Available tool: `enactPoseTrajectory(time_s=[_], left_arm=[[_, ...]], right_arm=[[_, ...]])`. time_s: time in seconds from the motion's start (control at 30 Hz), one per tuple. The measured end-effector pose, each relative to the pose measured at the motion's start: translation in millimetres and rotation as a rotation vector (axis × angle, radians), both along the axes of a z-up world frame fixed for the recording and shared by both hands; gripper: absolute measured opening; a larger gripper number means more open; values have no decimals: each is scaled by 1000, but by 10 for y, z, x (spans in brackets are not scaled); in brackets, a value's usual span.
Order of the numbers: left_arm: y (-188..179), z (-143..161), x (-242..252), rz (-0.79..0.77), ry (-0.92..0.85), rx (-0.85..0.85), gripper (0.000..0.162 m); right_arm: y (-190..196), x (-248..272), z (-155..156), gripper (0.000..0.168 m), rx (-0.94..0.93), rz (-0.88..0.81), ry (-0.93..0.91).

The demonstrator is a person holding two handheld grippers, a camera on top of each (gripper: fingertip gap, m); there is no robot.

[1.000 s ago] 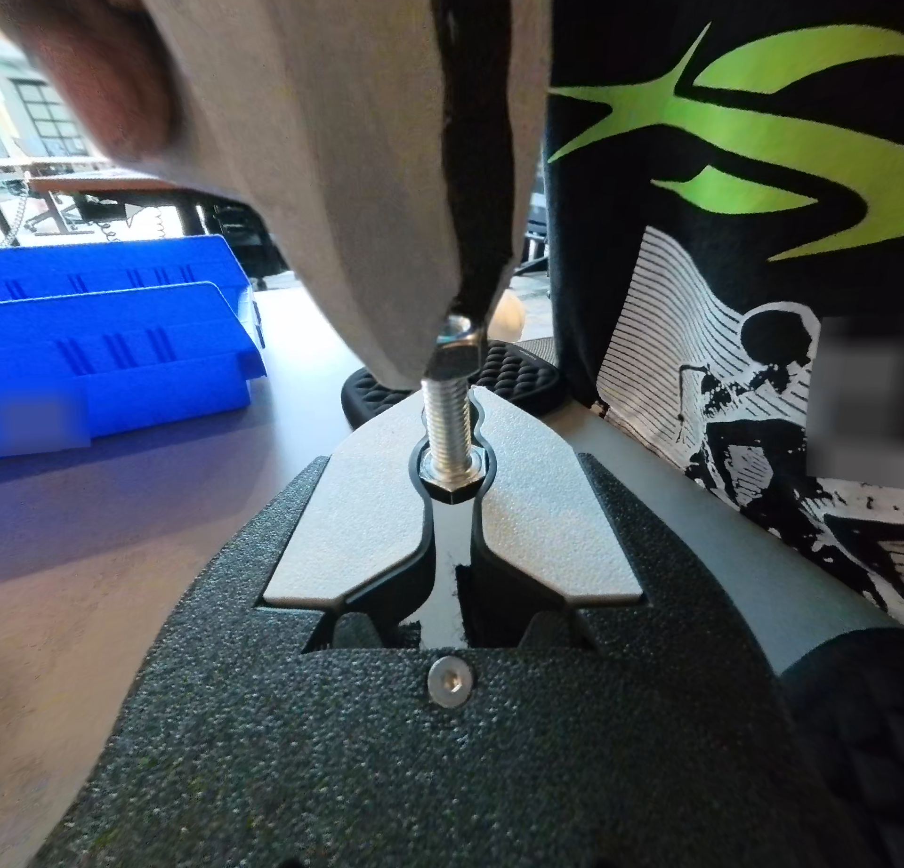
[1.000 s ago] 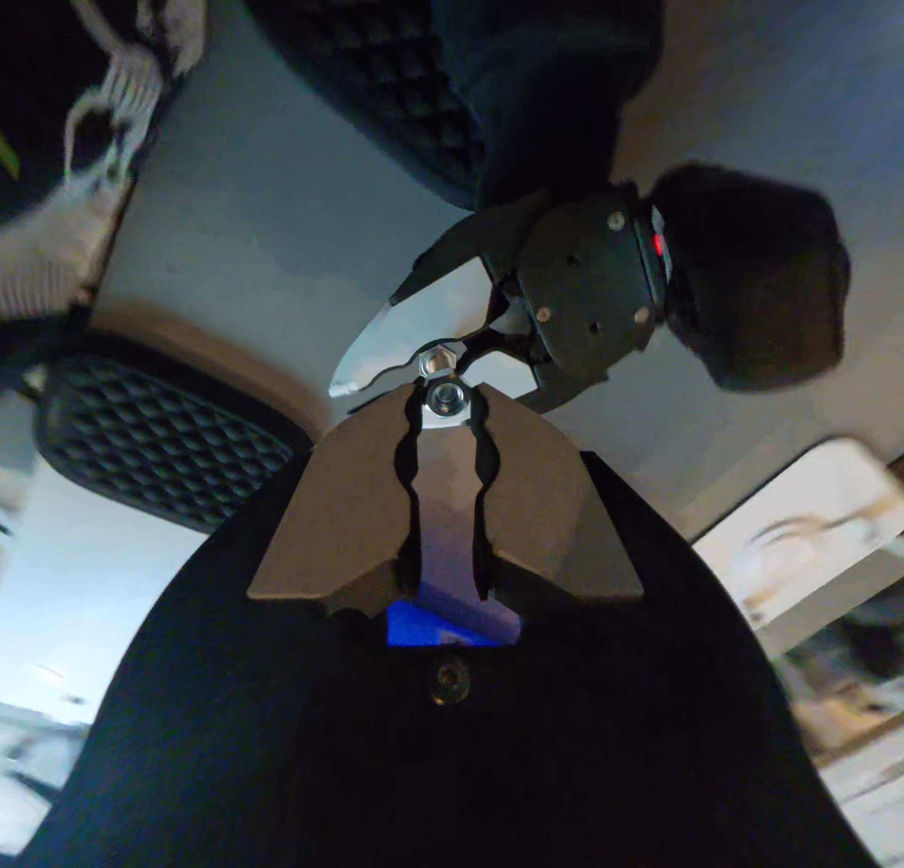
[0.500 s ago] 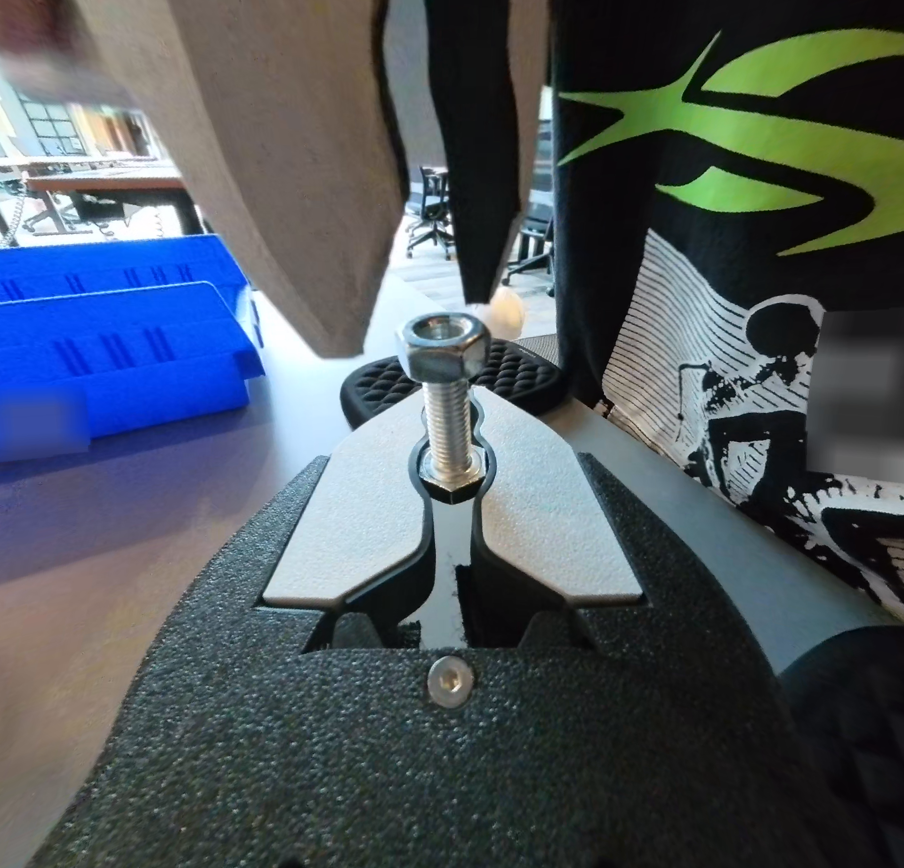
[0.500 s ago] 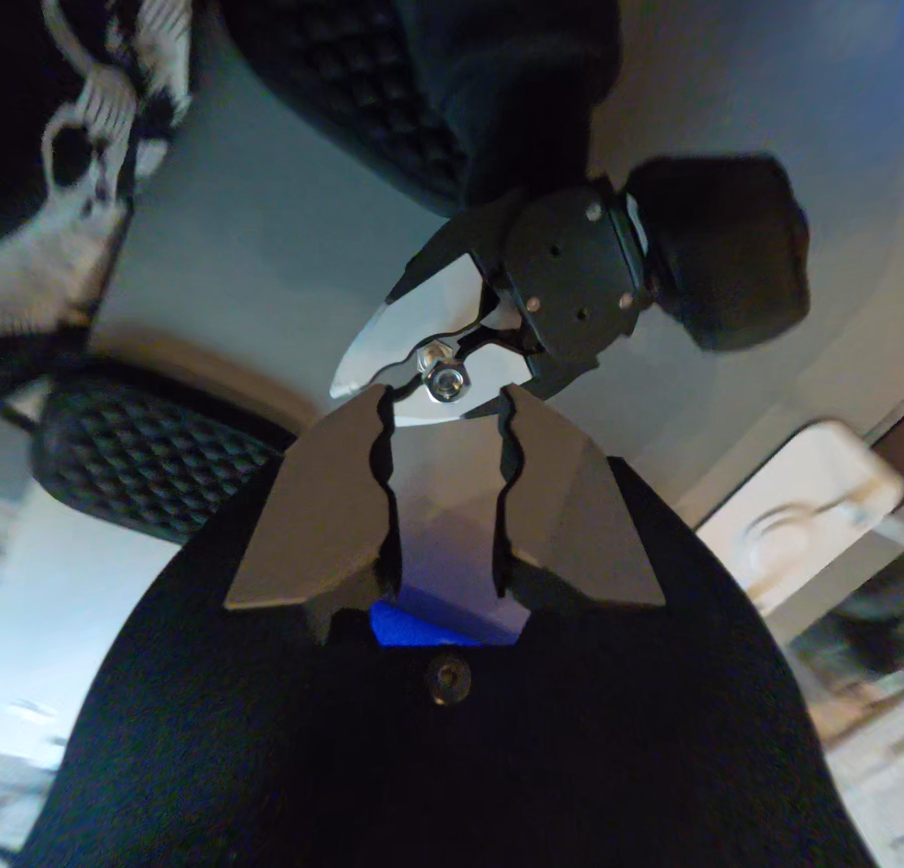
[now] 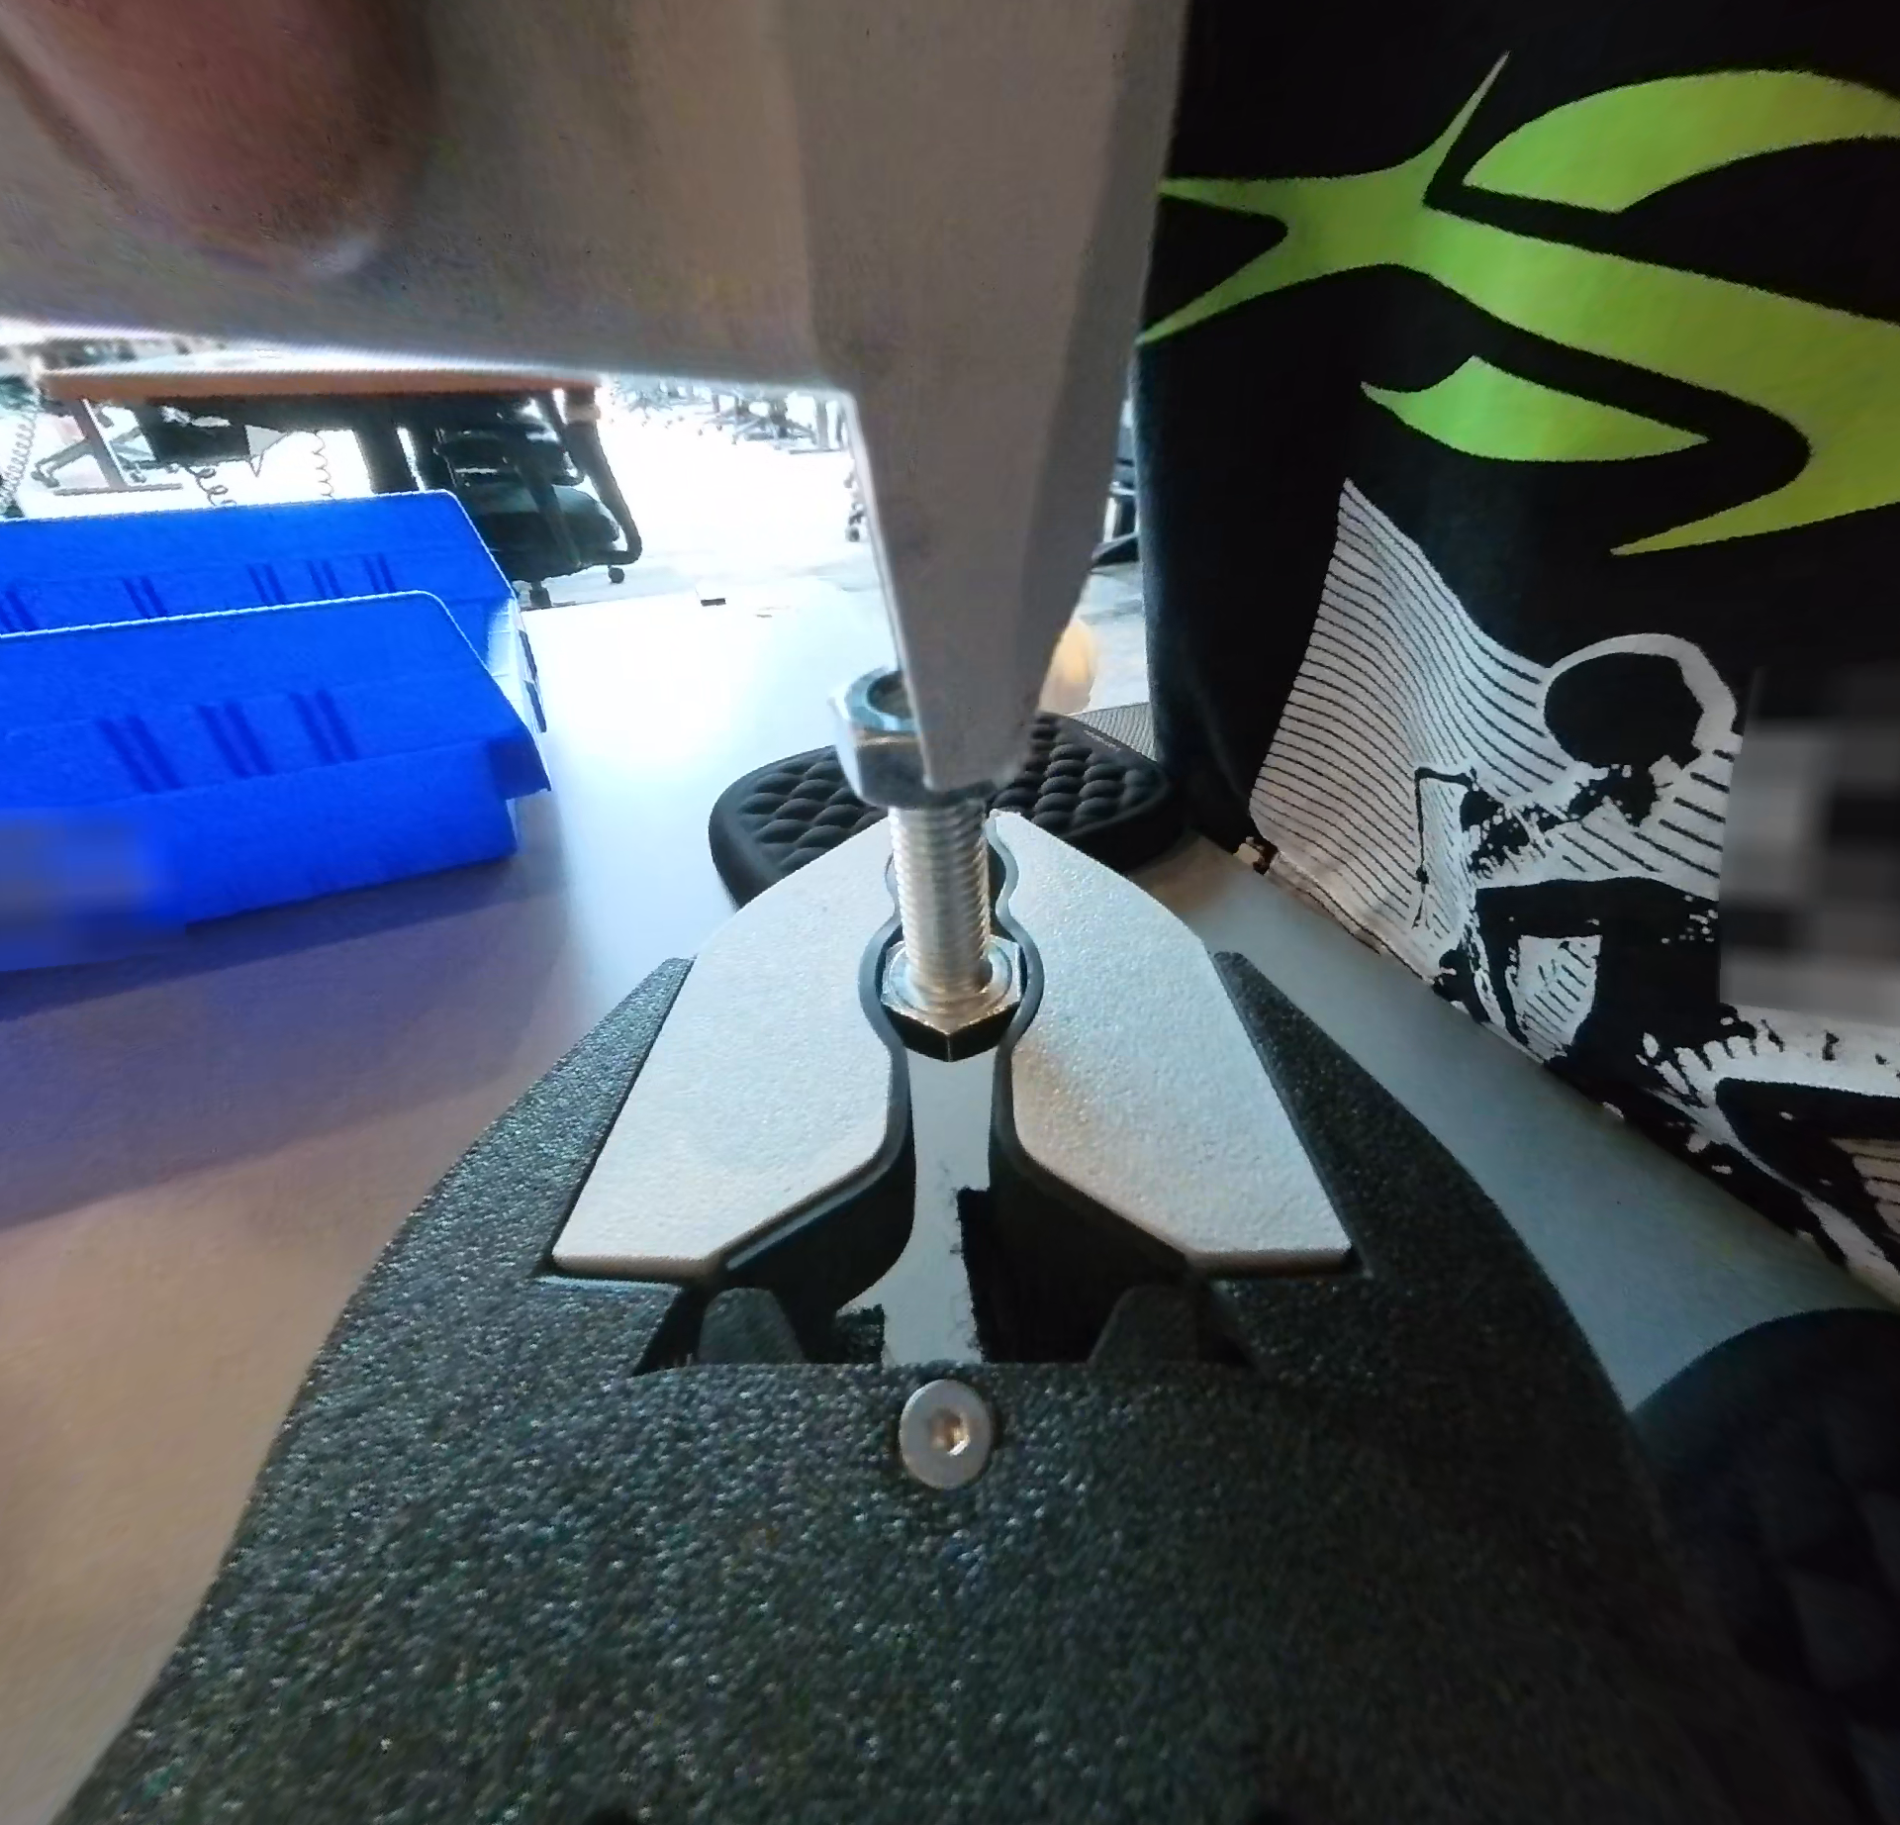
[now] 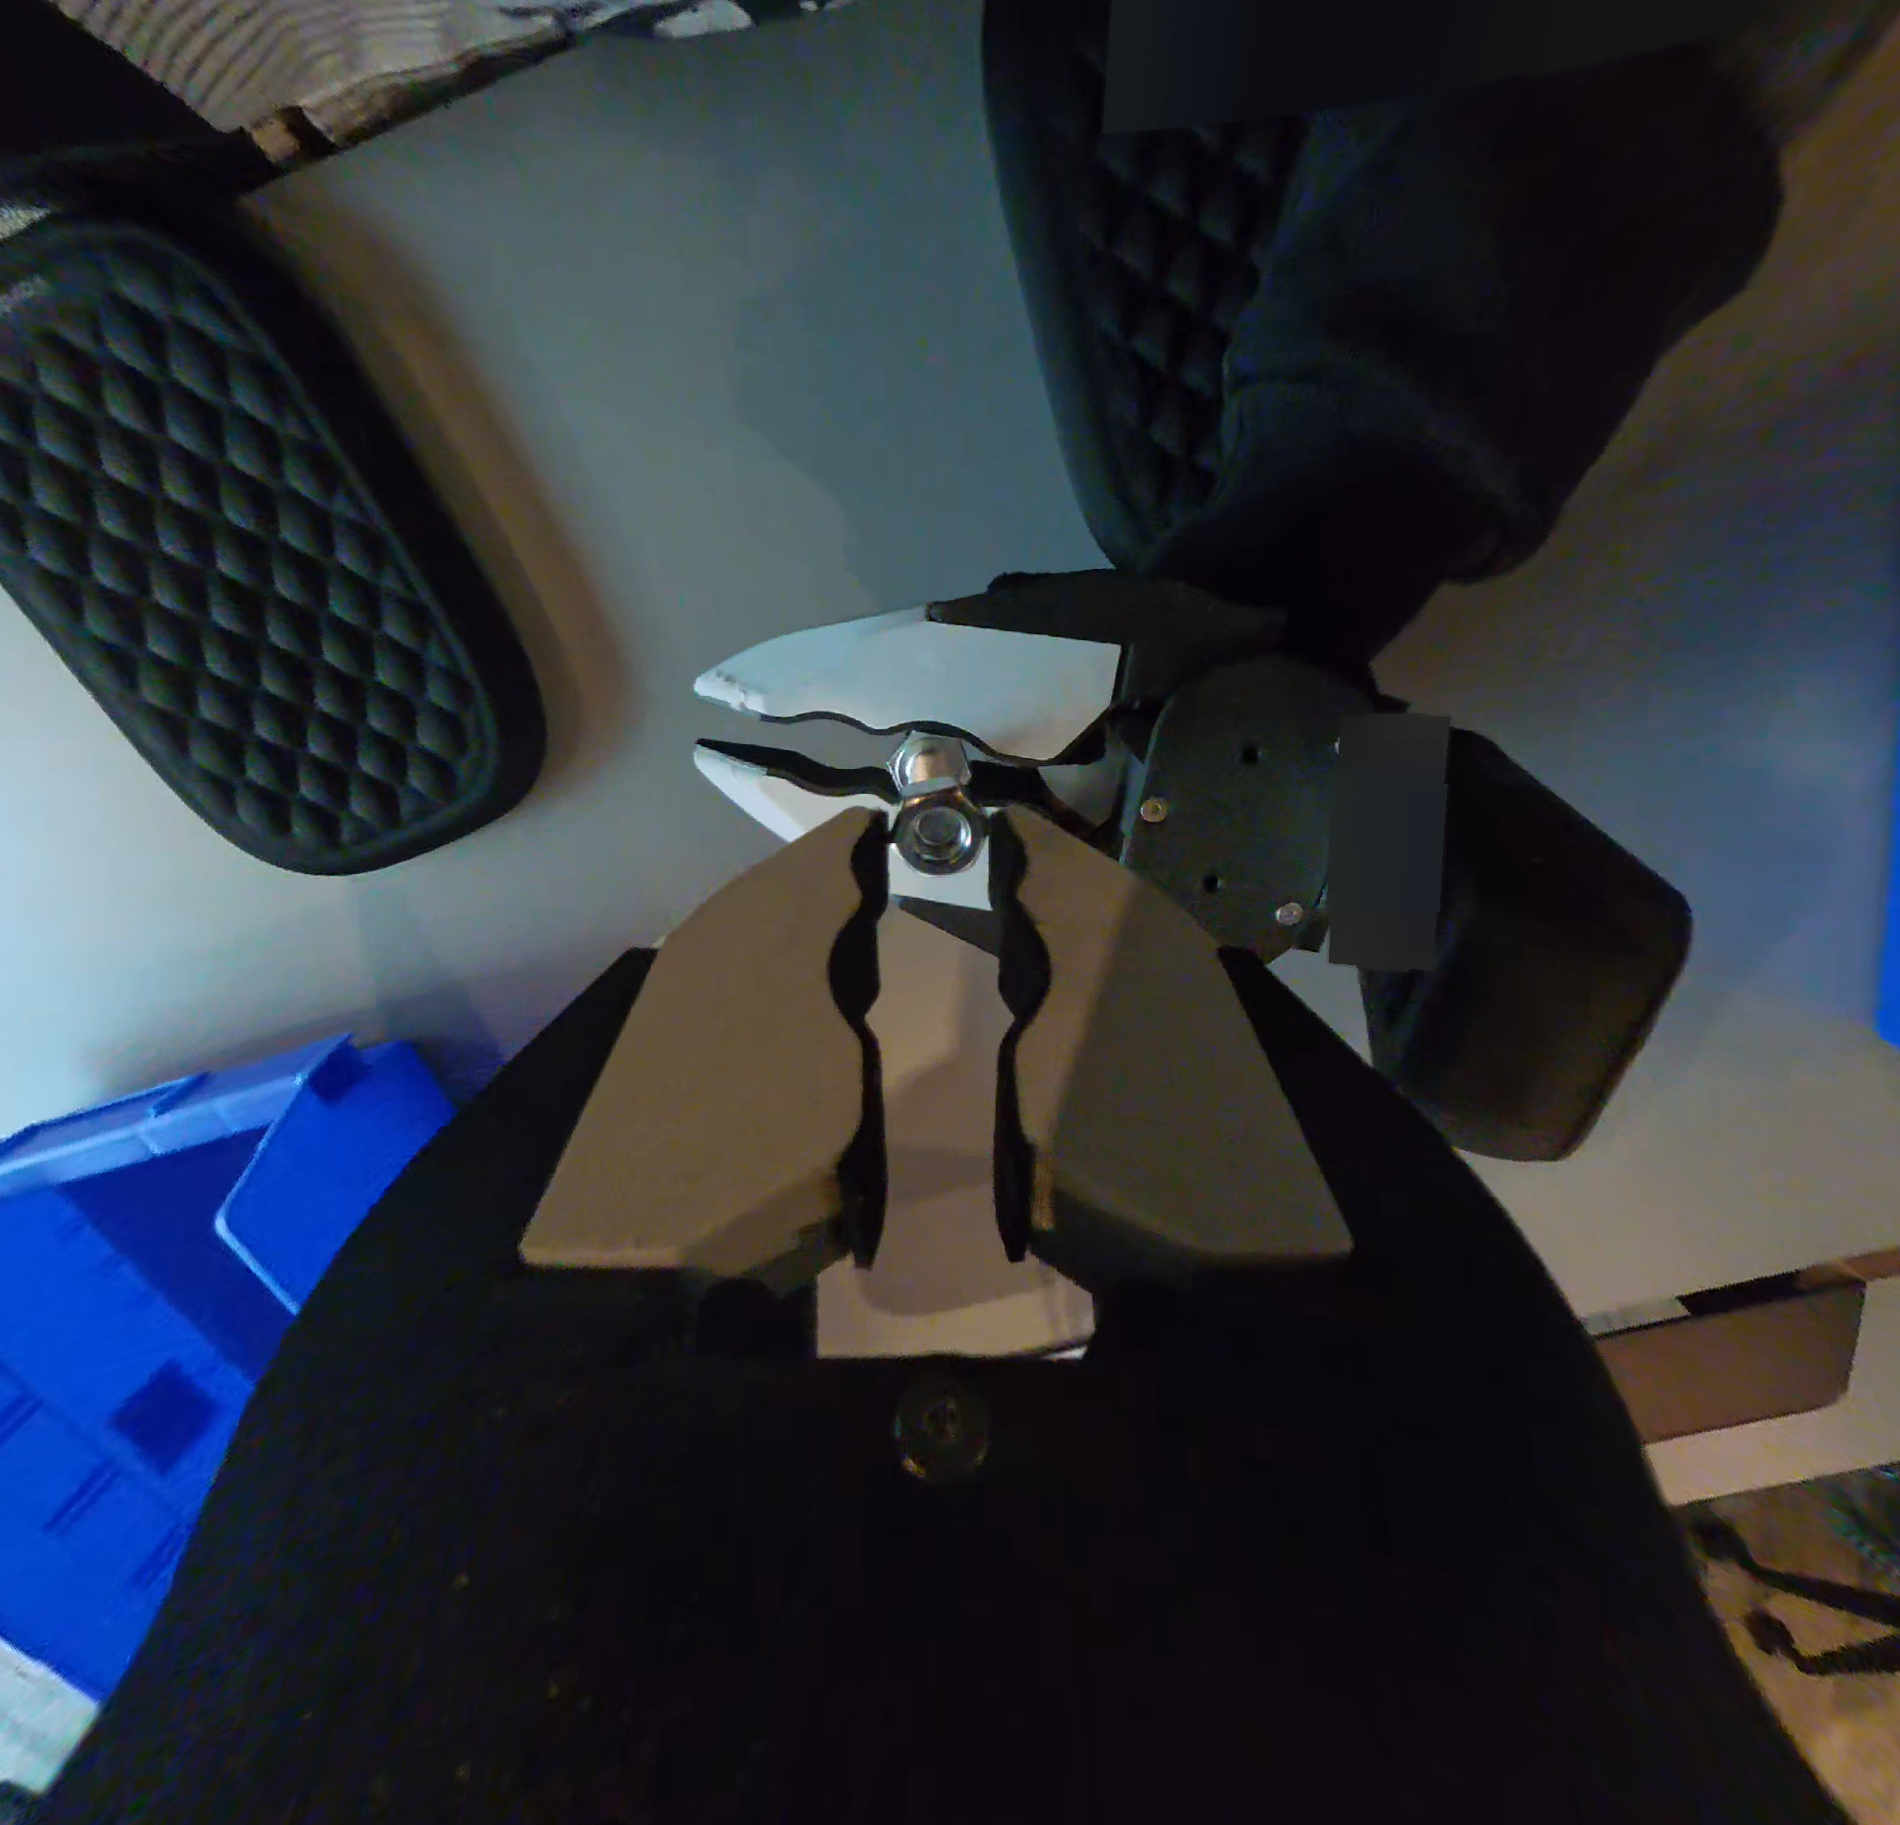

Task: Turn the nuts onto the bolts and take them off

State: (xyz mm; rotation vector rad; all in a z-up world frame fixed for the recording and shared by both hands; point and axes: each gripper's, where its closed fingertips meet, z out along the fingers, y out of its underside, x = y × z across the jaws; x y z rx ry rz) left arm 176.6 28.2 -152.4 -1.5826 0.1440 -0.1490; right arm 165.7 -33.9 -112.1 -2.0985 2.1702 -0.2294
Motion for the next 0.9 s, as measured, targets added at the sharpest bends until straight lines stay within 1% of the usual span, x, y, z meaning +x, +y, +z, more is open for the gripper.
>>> enactPoseTrajectory(time_s=[0.1,0.17,0.27,0.4,0.43,0.5,0.6,0.67,0.7,0.77,0.87,0.9], left_arm=[[-2,5,-5,4,-1,4,10],[-3,6,-10,7,-3,5,10],[-3,8,-20,13,-8,6,10],[1,4,-21,15,-6,2,10],[4,-1,-16,14,-3,-1,10],[9,-10,-6,11,5,-8,10],[5,-2,-9,11,1,-2,10],[-1,5,-10,11,-1,4,10],[2,1,-7,10,1,0,10],[2,1,-4,8,2,0,10],[-3,7,-4,5,-4,5,10],[-2,6,-1,3,-2,3,10]], right_arm=[[-11,-8,2,18,-14,-97,-5],[-13,-17,3,17,-23,-225,-8],[-18,-37,1,17,-22,-506,-14],[-21,-51,-8,17,-6,-1010,-43],[-18,-47,-11,17,-6,-1096,-60],[-15,-37,-17,17,-28,-1162,-78],[-20,-43,-21,19,-54,-1160,-77],[-44,-60,-25,43,-73,-1085,-68],[-52,-69,-5,45,-87,-1004,-55],[-44,-42,65,45,-111,-727,-31],[9,-50,124,45,-155,-235,64],[22,-56,112,43,-147,-127,83]])
